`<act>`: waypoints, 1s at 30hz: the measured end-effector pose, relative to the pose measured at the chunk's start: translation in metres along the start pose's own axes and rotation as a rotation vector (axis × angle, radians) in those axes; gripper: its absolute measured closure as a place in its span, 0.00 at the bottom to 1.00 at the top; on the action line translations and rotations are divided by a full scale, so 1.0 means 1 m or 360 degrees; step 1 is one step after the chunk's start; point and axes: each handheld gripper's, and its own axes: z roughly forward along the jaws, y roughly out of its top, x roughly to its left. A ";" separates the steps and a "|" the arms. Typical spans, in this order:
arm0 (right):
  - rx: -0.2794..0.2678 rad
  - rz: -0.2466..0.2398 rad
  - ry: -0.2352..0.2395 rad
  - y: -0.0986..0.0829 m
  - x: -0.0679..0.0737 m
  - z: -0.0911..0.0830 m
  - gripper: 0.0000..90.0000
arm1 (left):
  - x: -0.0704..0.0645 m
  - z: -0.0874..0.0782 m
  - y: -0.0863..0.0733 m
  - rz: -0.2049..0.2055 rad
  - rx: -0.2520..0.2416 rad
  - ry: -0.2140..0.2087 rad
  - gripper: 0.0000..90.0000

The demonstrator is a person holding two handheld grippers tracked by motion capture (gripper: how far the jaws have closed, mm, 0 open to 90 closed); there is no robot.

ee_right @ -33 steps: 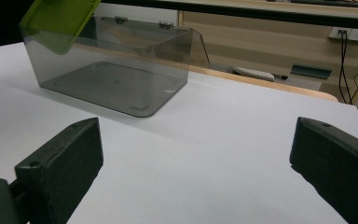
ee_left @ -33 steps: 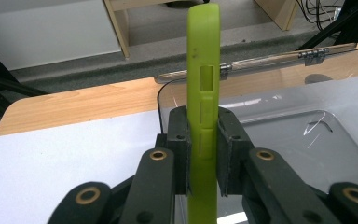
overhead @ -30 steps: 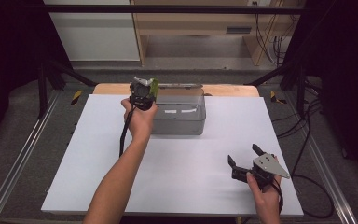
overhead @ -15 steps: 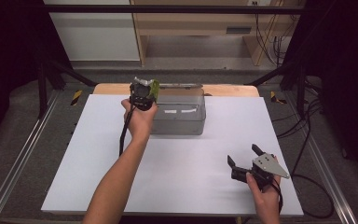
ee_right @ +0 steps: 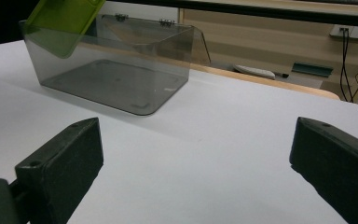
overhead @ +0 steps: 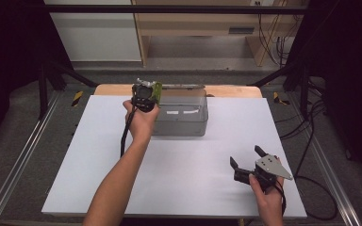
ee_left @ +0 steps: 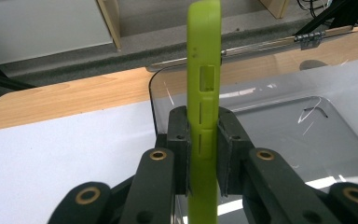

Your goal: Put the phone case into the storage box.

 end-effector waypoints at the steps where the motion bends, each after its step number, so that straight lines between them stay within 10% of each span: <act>1: -0.0001 0.0001 0.0000 0.000 0.000 0.000 0.03 | 0.000 0.000 0.000 0.0005 0.0002 -0.0001 0.86; 30: 0.0011 0.0003 -0.0010 -0.001 -0.001 0.001 0.03 | -0.004 0.005 -0.004 0.0027 0.0048 -0.0025 0.86</act>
